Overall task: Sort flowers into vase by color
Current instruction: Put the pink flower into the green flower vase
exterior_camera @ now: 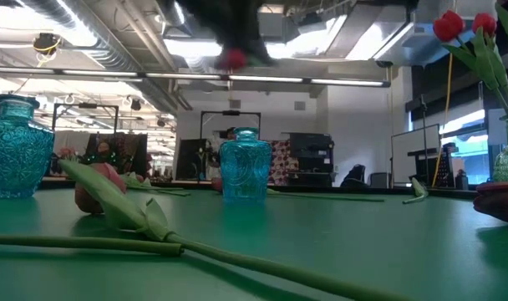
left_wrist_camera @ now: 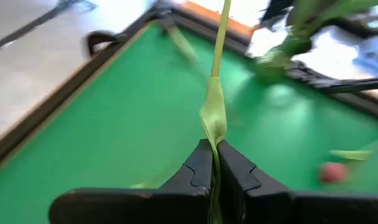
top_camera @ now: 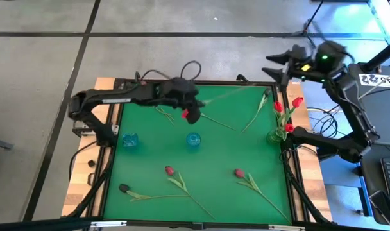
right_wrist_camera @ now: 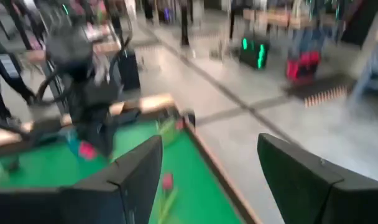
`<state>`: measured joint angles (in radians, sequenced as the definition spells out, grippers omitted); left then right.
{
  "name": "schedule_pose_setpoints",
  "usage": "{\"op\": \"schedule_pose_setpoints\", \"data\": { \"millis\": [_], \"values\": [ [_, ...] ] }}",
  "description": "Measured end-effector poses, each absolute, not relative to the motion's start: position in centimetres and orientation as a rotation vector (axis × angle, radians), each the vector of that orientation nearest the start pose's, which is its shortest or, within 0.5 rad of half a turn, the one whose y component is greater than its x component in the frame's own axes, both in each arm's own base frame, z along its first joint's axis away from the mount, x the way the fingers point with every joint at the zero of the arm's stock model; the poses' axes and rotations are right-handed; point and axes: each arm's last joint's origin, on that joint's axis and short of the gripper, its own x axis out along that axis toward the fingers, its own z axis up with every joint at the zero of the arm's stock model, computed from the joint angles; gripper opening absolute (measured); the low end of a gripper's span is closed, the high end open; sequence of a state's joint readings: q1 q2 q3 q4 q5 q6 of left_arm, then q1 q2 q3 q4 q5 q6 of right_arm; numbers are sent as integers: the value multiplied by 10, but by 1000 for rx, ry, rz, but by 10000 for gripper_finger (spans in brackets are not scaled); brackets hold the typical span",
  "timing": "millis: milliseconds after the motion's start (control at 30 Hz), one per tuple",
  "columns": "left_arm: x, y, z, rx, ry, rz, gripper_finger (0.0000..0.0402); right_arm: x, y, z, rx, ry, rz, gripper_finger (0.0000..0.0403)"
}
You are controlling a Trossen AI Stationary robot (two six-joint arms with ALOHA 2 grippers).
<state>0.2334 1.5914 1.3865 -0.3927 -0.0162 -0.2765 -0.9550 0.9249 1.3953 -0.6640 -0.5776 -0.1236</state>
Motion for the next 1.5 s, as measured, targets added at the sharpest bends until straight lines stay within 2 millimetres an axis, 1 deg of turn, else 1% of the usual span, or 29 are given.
{"op": "schedule_pose_setpoints", "data": {
  "millis": [133, 200, 300, 400, 467, 567, 633, 700, 867, 1033, 1100, 1233, 1433, 1500],
  "values": [
    [342, 34, 343, -345, 504, 210, 1, 87, -93, 492, -5, 43, -334, 264],
    [342, 10, 346, -330, 500, 145, 1, 82, -85, 506, 4, -16, -304, 264],
    [340, -25, 345, -324, 533, 49, 1, 76, -74, 523, 40, -109, -218, 264],
    [340, -55, 340, -320, 555, -17, 0, 75, -69, 528, 123, -138, -132, 264],
    [343, -72, 333, -326, 566, -52, 0, 74, -68, 526, 175, -125, -110, 264],
    [347, -89, 321, -331, 584, -82, 0, 74, -67, 522, 216, -88, -80, 264],
    [352, -99, 309, -349, 603, -76, 0, 74, -66, 519, 243, -65, -77, 264],
    [359, -107, 290, -359, 656, -64, 1, 74, -66, 516, 264, -42, -67, 264],
    [380, -123, 254, -394, 692, -57, 6, 76, -69, 508, 271, 1, -64, 264],
    [388, -135, 208, -394, 832, 11, 7, 75, -67, 499, 270, 16, -74, 264],
    [390, -138, 196, -395, 850, 45, 8, 71, -61, 498, 254, 11, -50, 264],
    [394, -135, 182, -434, 856, 143, 27, 68, -54, 495, 245, 12, 12, 264],
    [397, -119, 184, -527, 855, 217, 88, 71, -59, 487, 249, 34, 30, 264],
    [397, -118, 183, -561, 867, 219, 108, 74, -62, 483, 251, 44, 32, 264]
  ]
}}
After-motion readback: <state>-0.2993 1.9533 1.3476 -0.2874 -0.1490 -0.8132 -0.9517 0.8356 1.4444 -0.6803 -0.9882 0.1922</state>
